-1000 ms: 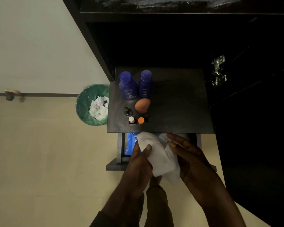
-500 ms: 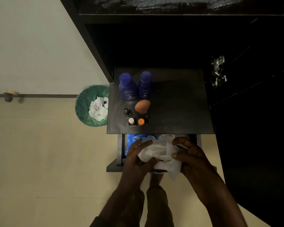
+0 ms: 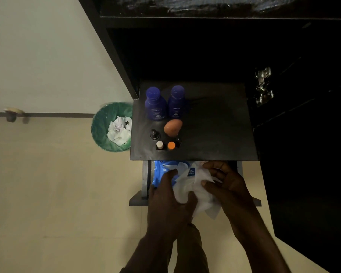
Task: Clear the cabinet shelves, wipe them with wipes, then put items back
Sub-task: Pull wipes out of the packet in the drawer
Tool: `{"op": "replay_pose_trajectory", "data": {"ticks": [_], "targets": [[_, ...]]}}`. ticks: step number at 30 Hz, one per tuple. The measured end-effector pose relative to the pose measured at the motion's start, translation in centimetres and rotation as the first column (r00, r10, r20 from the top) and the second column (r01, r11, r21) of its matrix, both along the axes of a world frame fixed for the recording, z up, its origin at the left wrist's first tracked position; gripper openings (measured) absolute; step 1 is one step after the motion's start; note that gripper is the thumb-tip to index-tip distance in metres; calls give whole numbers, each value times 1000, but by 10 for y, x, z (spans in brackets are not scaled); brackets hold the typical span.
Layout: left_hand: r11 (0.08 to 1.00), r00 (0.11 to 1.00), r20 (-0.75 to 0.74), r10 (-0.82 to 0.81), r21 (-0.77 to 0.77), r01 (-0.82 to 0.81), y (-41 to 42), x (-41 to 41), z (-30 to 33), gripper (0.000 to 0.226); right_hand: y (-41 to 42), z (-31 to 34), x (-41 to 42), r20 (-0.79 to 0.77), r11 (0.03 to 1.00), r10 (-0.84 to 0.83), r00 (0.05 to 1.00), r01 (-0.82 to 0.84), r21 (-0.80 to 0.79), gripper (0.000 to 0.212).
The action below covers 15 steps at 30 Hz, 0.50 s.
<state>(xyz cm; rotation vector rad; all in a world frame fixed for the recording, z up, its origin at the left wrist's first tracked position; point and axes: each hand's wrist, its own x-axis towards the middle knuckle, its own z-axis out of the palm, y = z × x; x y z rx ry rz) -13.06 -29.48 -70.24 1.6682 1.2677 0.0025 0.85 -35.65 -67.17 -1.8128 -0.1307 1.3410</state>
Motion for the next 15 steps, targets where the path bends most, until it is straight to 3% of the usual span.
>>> {"op": "replay_pose_trajectory", "data": {"ticks": [5, 10, 15], "targets": [[998, 997, -33, -67, -13, 66, 0, 3, 2, 37, 6, 8, -3, 97, 999, 39, 995, -42, 31, 38], [986, 1000, -3, 15, -164, -15, 0, 2, 0, 29, -3, -3, 0, 123, 998, 69, 990, -69, -4, 36], [981, 1000, 2, 2, -196, -2, 0, 4, -3, 15, -5, -3, 1, 122, 996, 84, 989, -83, -14, 29]]}}
